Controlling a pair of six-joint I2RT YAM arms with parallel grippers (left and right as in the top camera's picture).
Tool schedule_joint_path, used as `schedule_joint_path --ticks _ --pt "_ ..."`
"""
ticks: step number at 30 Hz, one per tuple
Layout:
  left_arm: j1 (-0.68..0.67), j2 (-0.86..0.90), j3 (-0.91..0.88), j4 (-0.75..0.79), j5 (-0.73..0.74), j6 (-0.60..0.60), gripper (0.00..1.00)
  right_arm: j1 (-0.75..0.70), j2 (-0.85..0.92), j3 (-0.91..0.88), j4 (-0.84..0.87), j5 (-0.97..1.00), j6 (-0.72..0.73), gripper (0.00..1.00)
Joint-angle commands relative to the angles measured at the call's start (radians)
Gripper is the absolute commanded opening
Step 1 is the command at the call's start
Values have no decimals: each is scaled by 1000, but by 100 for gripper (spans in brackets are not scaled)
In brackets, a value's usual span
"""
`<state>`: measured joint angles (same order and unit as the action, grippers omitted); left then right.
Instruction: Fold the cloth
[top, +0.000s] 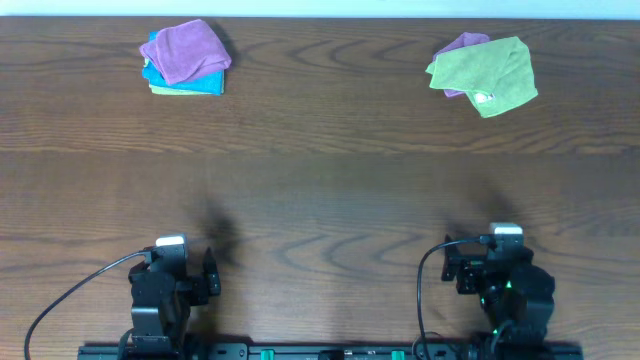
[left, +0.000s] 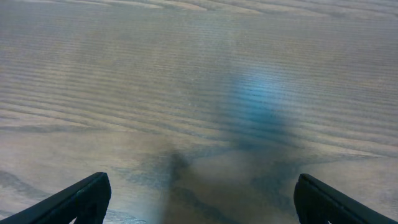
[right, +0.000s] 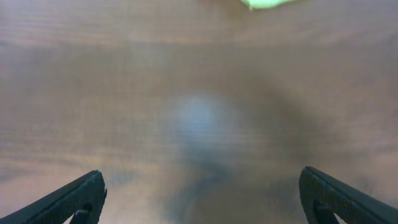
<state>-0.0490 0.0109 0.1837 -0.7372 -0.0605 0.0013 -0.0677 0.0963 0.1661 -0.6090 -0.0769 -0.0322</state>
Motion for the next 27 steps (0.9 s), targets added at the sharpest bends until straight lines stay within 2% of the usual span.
schedule_joint_path --ticks 1,12,27 --pt "-5 -7 -18 -18 -18 14 96 11 -51 -11 -22 21 -29 99" --pt "-5 -7 -18 -18 -18 14 95 85 -92 -7 -96 28 -29 99" --pt "-5 -7 -18 -18 -18 14 95 88 -91 -7 -96 28 -29 99"
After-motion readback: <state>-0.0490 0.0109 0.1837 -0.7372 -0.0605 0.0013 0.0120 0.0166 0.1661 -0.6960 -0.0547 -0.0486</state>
